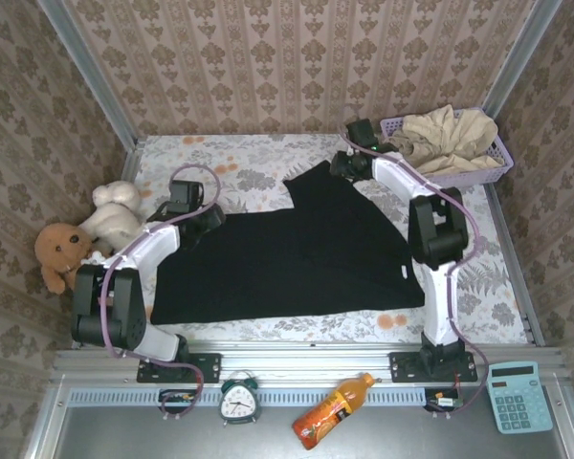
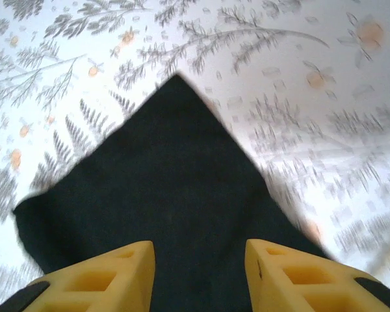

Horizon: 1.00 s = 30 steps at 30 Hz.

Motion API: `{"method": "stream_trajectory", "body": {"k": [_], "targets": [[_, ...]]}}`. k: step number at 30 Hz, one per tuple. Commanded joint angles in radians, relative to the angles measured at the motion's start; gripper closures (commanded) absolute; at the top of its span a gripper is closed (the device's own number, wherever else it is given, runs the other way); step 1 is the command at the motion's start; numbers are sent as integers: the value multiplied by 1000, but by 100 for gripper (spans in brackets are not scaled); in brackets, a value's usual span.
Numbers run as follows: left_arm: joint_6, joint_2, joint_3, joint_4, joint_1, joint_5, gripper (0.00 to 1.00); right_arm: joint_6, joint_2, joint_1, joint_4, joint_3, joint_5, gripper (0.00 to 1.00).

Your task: Fold and stack the mixed laundry pile

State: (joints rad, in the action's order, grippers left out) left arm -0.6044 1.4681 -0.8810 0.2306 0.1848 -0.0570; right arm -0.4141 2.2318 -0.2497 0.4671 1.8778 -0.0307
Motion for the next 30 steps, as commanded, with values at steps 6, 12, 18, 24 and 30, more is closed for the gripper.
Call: {"method": "stream_trajectory", "body": {"k": [6,12,18,24,30], "targets": [[16,18,24,-43,-88,-94,50,-54,300,-6,155,396,26,50],[11,-8,47,-30,-103,-114,50,-99,525,-38,334,749,61,45],[46,-65,54,20,-169,-102,48,-169,638,-30,437,873,-2,46],[85,-70,10,88,-279,-44,47,-201,652,-28,454,877,-34,92],[62,-33,17,73,-388,15,47,-198,566,-8,459,806,45,100]]}}
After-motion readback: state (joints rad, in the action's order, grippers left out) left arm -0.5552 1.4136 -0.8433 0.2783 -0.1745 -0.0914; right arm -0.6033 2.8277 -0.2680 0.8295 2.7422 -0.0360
